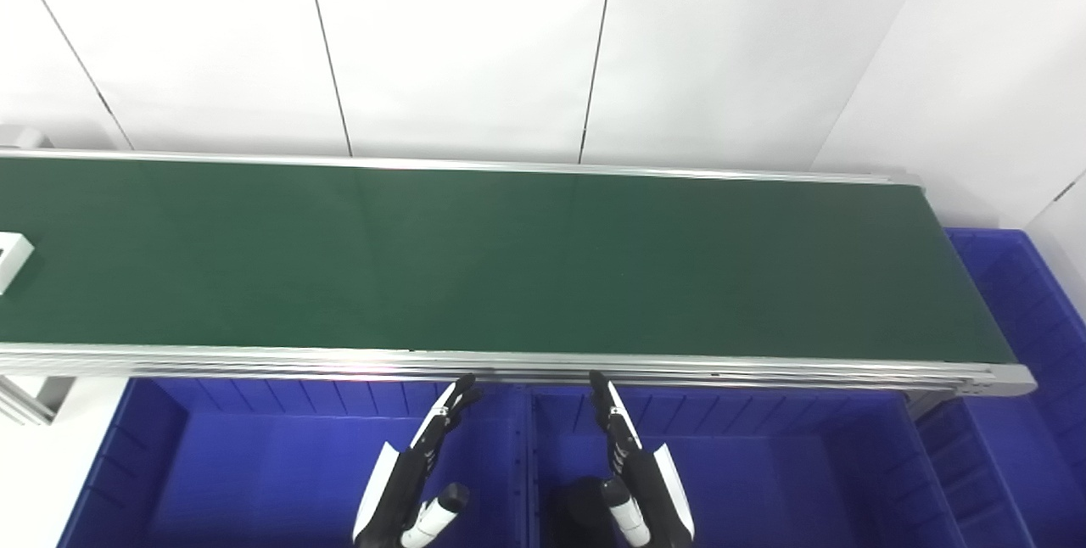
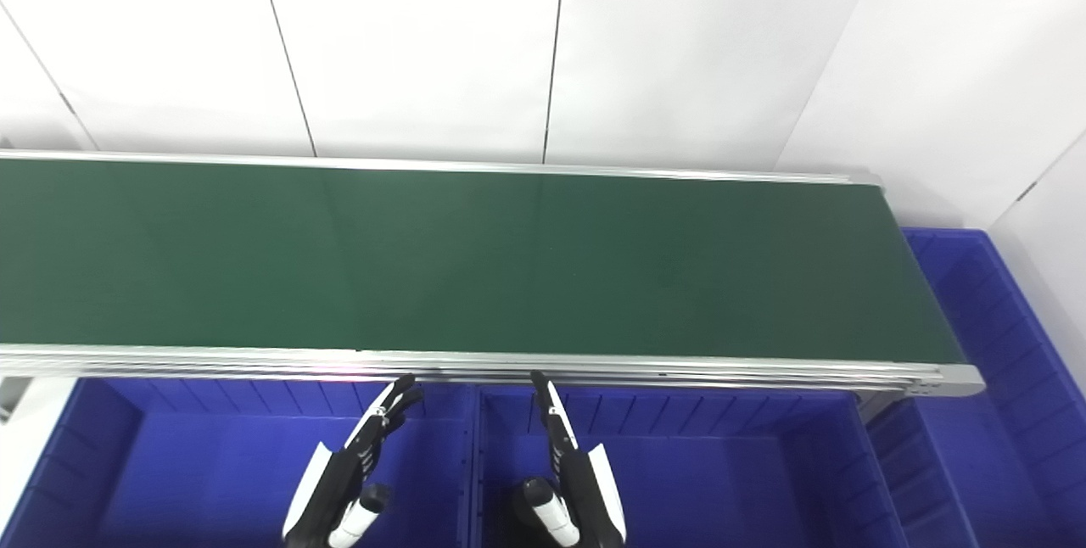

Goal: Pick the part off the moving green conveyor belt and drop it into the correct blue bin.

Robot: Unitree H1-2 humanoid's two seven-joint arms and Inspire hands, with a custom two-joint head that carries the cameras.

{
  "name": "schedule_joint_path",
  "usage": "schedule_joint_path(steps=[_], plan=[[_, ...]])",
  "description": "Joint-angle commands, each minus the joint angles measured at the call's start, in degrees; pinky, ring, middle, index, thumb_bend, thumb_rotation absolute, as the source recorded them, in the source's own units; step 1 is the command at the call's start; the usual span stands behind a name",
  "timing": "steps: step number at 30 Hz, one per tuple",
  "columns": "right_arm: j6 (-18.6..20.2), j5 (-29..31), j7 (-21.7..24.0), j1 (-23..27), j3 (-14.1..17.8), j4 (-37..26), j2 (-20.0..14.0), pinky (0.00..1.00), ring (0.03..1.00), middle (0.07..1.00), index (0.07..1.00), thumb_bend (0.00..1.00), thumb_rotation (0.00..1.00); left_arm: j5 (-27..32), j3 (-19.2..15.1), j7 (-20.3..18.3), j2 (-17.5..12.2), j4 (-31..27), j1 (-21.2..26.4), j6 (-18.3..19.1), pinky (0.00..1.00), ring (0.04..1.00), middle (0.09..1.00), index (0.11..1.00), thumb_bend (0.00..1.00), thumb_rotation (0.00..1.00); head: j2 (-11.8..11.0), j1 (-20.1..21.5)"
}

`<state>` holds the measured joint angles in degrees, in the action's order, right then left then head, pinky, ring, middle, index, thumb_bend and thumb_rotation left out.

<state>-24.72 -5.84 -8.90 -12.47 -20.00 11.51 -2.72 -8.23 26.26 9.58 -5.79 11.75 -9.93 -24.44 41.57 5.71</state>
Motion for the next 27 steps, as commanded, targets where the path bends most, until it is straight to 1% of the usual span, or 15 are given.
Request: schedule_joint_path(steps=[1,5,8,16,27], plan=[[-2.17,-0.22,1.18,0.57,0.46,-1.94,0.81,0.99,0.992,0.999,0.993,0.94,1.0,-0.64,-0.45,-0.71,0.49,-1.48,1.02,-2.47,0.95,0.948,0.913,0.941,0.92,1.0,0.12,-0.05],[-2.19,-0.4,1.99,0.57,1.07,-1.9,1.26,0.98,0.988,1.0,0.999,0.96,1.0,-0.31,-0.78,-1.42,0.64,-1.21,1.19,-2.48,0.94,0.934,0.91,0.942,0.93,1.0,-0.17,0.05],[-2.19,-0.99,2.27,0.45,1.28,-1.97,1.33,0.98,0.986,0.995,0.99,0.93,1.0,-0.19,-0.97,-1.7,0.8,-1.05,1.14,-2.48,0.94,0.946,0.913,0.941,0.93,1.0,-0.43,0.04],[-2.14,-1.9,2.0,0.54,1.3,-1.57,1.49,0.98,0.979,0.988,0.985,0.93,1.0,-0.72,-1.1,-1.35,0.93,-0.65,1.25,-2.47,0.94,0.945,0.907,0.938,0.91,1.0,-0.55,0.21],[-2.11,-2.68,2.62,0.13,2.09,-1.51,2.13,0.97,0.96,0.981,0.987,0.98,1.0,-0.43,-1.22,-1.8,0.91,-0.69,1.17,-2.48,0.96,0.952,0.91,0.941,0.92,1.0,-0.14,0.33]])
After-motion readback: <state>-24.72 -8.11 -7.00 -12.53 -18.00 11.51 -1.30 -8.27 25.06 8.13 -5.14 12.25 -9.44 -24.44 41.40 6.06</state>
